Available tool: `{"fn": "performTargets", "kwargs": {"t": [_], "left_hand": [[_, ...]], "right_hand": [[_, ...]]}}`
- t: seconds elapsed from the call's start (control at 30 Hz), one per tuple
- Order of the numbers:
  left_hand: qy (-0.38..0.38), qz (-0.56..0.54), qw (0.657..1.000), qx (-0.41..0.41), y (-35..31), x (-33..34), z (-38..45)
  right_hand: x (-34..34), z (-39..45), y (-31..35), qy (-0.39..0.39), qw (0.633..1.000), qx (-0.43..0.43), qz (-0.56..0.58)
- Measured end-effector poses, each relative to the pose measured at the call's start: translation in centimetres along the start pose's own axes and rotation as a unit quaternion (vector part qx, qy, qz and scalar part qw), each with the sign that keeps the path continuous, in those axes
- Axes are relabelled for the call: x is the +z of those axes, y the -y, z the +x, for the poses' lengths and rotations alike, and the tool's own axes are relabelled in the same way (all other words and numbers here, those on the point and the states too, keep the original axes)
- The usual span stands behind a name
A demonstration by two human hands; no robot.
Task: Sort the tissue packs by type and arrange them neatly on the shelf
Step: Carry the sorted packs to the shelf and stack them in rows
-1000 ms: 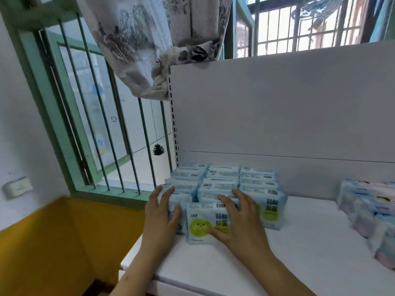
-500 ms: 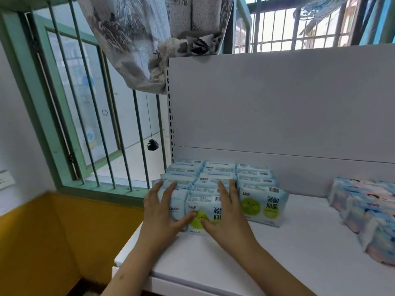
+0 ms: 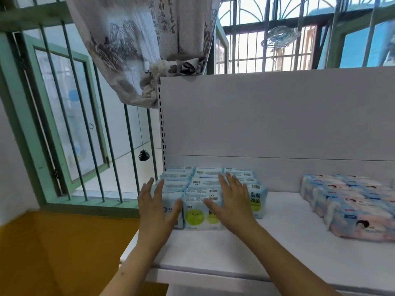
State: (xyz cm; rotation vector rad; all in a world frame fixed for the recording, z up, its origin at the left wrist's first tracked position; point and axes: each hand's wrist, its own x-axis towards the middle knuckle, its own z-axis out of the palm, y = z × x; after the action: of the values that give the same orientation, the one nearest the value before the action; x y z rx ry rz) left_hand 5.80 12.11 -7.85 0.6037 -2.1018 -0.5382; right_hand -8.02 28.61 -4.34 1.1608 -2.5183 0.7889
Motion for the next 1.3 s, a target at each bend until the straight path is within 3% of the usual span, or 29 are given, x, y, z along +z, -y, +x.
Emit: {"fn": "performTargets", "kwargs": {"t": [0.23,0.33,0.53,0.73,1.07,1.3], "left_hand": [[0.073,-0.091,0.979,0.164,-8.9,1.8,-3.2],[0.157,-0.151,0.956,0.199,-13.3,2.7,-6.7],[0.313,-0.227,0.874,0.294,-22.1,5.4,-16.2],[0.446,-0.280,0.777,0.346,-31.4,5.9,-29.2],[0.548,-0.261,0.645,0.464,-44.1,6.9,-48.7],[0.610,-0.224,0.582,0.489,-54.3,11.0,-61.4]], "right_hand": [[-9.6,-3.0,-2.0,-0.143,0.983,0.098,0.061],[-14.2,-7.1,-3.2,-0.174,0.971,0.160,0.044],[-21.6,-19.9,-6.2,-0.221,0.937,0.268,-0.042],[-27.3,-35.7,-9.1,-0.240,0.870,0.415,-0.116],[-37.4,-59.6,-15.3,-0.229,0.766,0.570,-0.190],[-43.0,-74.7,-22.8,-0.214,0.703,0.655,-0.174]]}}
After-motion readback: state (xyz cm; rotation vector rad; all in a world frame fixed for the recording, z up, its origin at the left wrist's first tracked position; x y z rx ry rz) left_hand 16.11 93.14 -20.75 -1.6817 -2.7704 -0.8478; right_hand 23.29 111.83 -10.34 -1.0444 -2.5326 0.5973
